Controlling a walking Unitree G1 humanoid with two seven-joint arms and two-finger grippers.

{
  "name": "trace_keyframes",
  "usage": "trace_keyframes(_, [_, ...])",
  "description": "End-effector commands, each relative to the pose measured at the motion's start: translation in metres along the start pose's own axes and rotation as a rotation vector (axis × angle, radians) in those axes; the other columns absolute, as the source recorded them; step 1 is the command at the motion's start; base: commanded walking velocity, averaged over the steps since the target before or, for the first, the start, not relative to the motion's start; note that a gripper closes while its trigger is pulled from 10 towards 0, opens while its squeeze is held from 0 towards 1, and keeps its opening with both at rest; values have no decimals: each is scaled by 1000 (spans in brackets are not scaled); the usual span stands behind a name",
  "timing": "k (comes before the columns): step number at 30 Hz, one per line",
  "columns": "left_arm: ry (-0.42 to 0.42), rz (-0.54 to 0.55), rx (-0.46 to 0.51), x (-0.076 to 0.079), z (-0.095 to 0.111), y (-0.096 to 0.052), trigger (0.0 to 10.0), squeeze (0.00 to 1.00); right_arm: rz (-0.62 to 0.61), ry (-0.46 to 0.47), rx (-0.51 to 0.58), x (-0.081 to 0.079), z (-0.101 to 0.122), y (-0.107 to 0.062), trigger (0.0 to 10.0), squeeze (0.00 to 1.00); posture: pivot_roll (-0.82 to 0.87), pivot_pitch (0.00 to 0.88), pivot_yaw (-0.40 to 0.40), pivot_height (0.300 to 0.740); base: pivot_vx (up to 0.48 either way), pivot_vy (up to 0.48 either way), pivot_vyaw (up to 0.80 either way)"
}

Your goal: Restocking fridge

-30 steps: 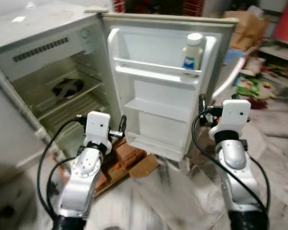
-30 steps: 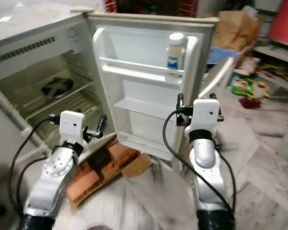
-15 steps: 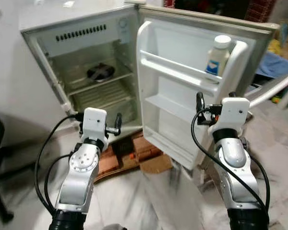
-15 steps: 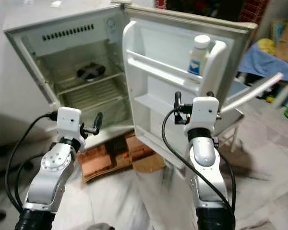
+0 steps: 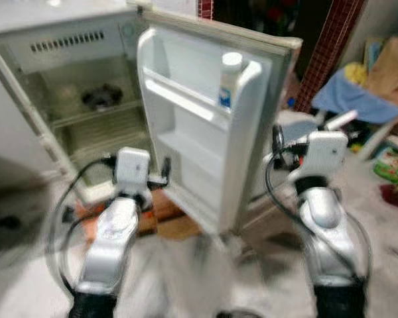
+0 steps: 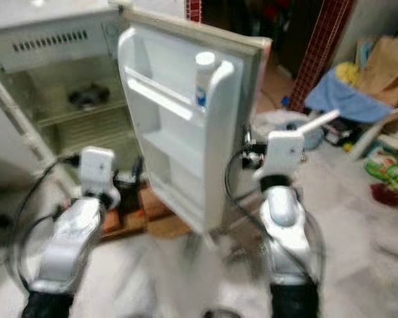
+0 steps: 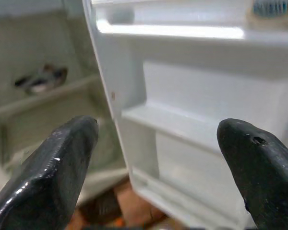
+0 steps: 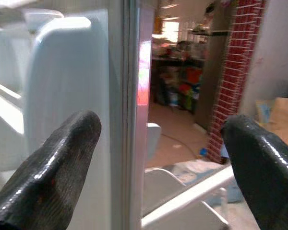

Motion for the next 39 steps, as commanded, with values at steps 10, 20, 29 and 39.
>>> trace_keyframes(10, [7, 70, 35, -7, 8, 3, 10000, 0, 77, -24, 45, -1, 6, 12, 10000, 0, 55, 0, -21, 740, 0, -234, 160])
trace_keyframes(20, [-7, 133, 54, -20, 9, -6, 10000, 0, 67, 16, 48, 1, 8, 12, 10000, 0, 45, 0, -1, 740, 0, 0, 560])
trace_keyframes(29, [-44, 108, 53, -11, 7, -6, 10000, 0, 58, 11, 17, 3, -2, -1, 10000, 0, 21, 0, 12, 740, 0, 0, 0])
trace_keyframes(39, [-55, 91, 77, -12, 10, -5, 10000, 0, 96, -7, 49, -3, 4, 3, 10000, 0, 27, 0, 3, 740, 117, 0, 560])
Point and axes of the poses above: a point about 5 cm out from each wrist's last joint towards the gripper, its own y axis pointing out of the wrist towards the gripper, its own z axis along the axis of the wrist's last joint, x = y × z, the point moved 1 cm from there along y, pointing out of the wrist towards the gripper, and after that the axes turned 12 degrees about -y, right-handed, at the moved point
